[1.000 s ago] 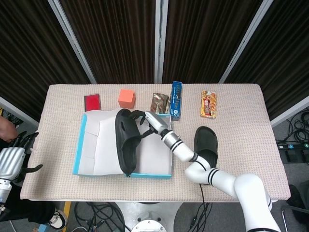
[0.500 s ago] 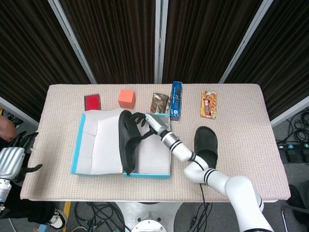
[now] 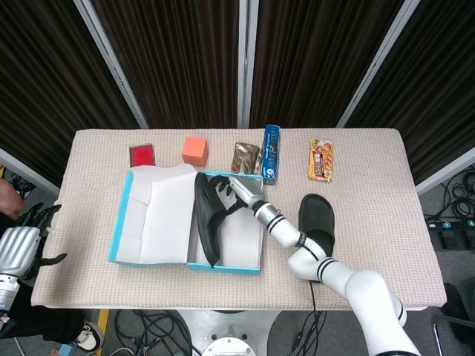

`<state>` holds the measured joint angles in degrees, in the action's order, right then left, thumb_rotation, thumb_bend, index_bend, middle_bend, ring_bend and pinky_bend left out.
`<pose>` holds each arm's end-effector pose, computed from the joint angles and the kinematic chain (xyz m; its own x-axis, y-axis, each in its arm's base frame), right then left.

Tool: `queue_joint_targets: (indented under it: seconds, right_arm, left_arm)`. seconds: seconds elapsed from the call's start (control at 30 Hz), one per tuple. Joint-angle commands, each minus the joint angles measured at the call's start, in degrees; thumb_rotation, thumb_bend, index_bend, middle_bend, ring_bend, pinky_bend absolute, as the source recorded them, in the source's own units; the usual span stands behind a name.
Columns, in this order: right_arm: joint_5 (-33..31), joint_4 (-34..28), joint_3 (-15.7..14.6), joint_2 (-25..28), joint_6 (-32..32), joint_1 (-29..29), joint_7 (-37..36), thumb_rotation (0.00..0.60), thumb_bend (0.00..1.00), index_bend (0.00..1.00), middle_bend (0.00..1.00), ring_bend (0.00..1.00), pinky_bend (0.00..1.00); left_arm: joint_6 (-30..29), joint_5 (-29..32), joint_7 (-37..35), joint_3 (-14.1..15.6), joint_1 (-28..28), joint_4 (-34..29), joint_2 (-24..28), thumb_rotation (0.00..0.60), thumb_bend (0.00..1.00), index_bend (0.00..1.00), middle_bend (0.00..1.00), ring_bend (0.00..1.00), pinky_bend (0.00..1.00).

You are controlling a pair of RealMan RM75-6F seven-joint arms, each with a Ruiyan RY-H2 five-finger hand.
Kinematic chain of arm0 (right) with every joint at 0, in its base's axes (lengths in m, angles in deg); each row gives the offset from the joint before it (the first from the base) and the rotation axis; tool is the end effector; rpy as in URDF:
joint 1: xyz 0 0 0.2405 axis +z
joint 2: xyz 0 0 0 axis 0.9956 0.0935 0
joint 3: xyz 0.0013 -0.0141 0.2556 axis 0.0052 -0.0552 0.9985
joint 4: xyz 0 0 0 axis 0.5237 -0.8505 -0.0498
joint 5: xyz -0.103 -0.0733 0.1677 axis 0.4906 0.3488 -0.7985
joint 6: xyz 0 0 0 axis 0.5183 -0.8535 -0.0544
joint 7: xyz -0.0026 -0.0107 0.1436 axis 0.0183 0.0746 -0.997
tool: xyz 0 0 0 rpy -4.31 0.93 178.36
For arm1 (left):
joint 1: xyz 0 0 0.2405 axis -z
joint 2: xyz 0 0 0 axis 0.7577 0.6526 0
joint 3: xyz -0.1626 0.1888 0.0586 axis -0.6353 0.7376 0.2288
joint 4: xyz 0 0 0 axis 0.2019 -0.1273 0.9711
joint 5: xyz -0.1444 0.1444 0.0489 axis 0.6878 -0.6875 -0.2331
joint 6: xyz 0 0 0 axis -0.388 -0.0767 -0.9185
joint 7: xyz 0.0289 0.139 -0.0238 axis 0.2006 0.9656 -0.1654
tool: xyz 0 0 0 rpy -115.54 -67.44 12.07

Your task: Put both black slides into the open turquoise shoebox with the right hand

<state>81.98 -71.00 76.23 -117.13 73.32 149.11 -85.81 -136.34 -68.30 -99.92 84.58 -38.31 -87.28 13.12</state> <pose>-0.0654 -0.4311 -0.1121 -0.1083 -0.5712 0.8136 -0.9082 -0.2760 -0.3147 -0.3396 0.2130 0.1588 0.3809 0.1329 0.9150 0.9245 -0.0366 -0.3795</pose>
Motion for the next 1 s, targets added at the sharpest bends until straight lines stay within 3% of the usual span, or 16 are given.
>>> queue_joint_targets:
  seconds: [0.03, 0.53, 0.63, 0.73, 1.0]
  right_arm:
    - [0.2, 0.37, -0.56, 0.16, 0.05, -0.23, 1.64, 0.6, 0.06, 0.61, 0.56, 0.36, 0.44]
    - [-1.33, 1.18, -0.54, -0.91, -2.56, -0.39, 4.33, 0.6, 0.07, 0.61, 0.56, 0.36, 0.44]
    - [-1.22, 0.55, -0.56, -0.4, -2.72, -0.32, 4.33, 0.6, 0.03, 0.59, 0.54, 0.33, 0.44]
    - [-0.72, -1.02, -1.02, 1.01, -3.45, -0.26, 3.6, 0.6, 0.0, 0.5, 0.48, 0.26, 0.42]
    - [0.99, -5.41, -2.12, 5.19, -4.1, -0.05, 0.6, 0.6, 0.0, 0.14, 0.25, 0.05, 0.27]
  left_arm:
    - [0.08, -0.04, 0.0, 0.06, 0.03, -0.02, -0.06, 0.6, 0.0, 0.1, 0.16, 0.04, 0.18]
    - [0.13, 0.05, -0.49, 0.35, -0.17, 0.84, -0.54, 0.6, 0.0, 0.1, 0.16, 0.04, 0.18]
    - [0.15, -0.05, -0.48, 0.32, -0.07, 0.91, -0.59, 0.6, 0.0, 0.1, 0.16, 0.04, 0.18]
    - [0.43, -0.01, -0.36, 0.27, 0.12, 0.77, -0.62, 0.6, 0.0, 0.1, 0.16, 0.04, 0.18]
    - [0.96, 0.2, -0.13, 0.2, 0.44, 0.09, -0.41, 0.6, 0.0, 0.1, 0.15, 0.04, 0.18]
